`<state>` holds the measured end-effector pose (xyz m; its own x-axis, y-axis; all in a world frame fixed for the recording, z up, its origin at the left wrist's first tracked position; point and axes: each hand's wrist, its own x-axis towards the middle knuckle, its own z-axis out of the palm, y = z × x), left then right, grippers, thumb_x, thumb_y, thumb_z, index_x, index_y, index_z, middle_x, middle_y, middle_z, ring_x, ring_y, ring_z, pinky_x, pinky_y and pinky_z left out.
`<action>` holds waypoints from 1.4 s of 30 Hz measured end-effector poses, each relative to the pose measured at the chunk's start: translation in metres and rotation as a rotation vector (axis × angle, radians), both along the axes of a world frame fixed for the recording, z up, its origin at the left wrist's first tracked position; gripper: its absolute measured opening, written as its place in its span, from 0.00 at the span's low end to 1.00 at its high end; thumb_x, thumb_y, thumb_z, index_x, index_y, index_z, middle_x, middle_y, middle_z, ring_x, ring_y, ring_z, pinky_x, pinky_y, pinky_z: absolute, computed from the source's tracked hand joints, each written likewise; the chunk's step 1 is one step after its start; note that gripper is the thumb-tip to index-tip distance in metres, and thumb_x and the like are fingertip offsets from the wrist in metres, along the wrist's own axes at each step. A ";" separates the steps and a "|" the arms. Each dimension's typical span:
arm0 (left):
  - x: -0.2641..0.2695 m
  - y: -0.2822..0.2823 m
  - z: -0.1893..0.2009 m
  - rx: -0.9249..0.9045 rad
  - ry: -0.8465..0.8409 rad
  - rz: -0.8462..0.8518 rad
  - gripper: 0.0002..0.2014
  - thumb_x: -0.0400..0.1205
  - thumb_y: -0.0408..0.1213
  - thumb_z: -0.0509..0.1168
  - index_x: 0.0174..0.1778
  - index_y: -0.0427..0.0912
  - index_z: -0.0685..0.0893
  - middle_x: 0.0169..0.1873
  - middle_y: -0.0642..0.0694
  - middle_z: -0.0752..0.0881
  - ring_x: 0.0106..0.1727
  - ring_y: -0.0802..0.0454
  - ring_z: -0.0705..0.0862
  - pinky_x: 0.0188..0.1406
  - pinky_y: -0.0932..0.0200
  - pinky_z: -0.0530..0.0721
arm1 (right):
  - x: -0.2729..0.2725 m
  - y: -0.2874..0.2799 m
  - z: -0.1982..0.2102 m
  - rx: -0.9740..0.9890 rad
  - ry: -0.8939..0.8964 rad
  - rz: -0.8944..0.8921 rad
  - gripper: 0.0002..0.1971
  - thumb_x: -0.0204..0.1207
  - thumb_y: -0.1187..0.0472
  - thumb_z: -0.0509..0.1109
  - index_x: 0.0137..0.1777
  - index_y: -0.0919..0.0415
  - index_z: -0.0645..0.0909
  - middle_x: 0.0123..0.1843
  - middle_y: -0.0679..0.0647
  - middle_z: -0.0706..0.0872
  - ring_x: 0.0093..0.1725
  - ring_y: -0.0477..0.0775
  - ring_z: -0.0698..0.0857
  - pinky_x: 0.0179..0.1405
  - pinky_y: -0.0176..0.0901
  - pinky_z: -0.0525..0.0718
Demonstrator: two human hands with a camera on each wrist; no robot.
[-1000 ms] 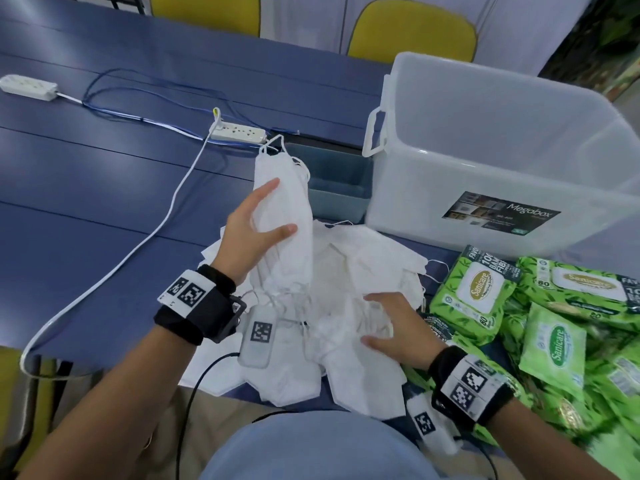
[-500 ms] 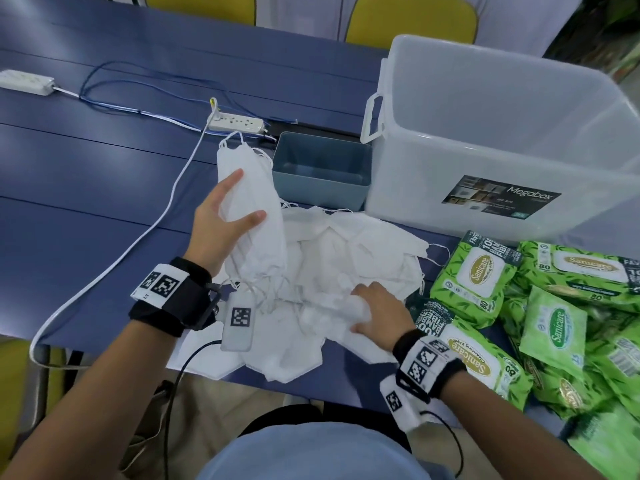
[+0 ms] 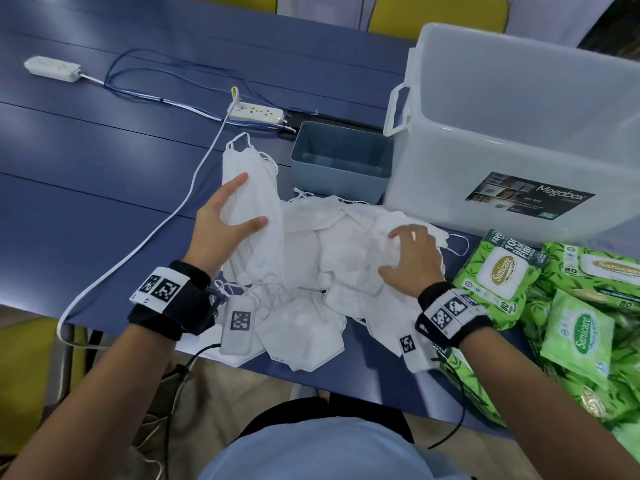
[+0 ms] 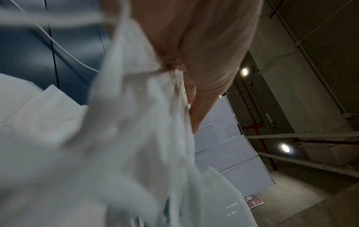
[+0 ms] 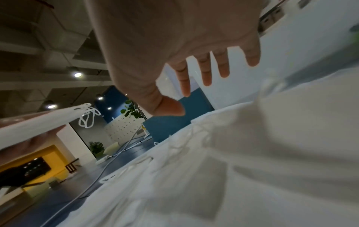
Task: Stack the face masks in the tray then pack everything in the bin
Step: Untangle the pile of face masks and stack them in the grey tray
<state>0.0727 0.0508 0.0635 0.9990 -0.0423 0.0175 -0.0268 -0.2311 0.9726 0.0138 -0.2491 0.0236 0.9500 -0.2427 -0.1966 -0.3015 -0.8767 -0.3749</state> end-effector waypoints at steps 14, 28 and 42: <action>0.001 -0.017 -0.011 -0.036 0.061 -0.048 0.33 0.72 0.29 0.77 0.73 0.50 0.76 0.70 0.56 0.77 0.72 0.60 0.73 0.69 0.66 0.72 | 0.093 -0.002 -0.033 -0.112 0.252 0.017 0.38 0.71 0.42 0.72 0.78 0.52 0.61 0.73 0.60 0.73 0.74 0.66 0.69 0.70 0.65 0.70; 0.011 -0.038 -0.016 -0.028 0.097 -0.111 0.33 0.72 0.29 0.76 0.73 0.50 0.76 0.69 0.55 0.77 0.70 0.58 0.74 0.66 0.67 0.72 | 0.071 -0.038 0.029 0.090 -0.211 -0.023 0.11 0.78 0.66 0.65 0.59 0.67 0.81 0.55 0.66 0.87 0.55 0.68 0.82 0.50 0.48 0.75; 0.012 -0.062 -0.013 0.087 -0.013 -0.155 0.19 0.75 0.27 0.72 0.61 0.48 0.84 0.61 0.51 0.83 0.64 0.57 0.78 0.63 0.74 0.71 | -0.008 0.005 -0.004 0.559 -0.636 0.276 0.11 0.66 0.71 0.74 0.40 0.54 0.91 0.57 0.43 0.86 0.64 0.57 0.80 0.69 0.38 0.72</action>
<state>0.0843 -0.0114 0.0509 0.9801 -0.1977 0.0199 -0.0810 -0.3062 0.9485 0.0061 -0.2442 0.0194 0.9301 -0.0159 0.3670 0.3045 -0.5258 -0.7943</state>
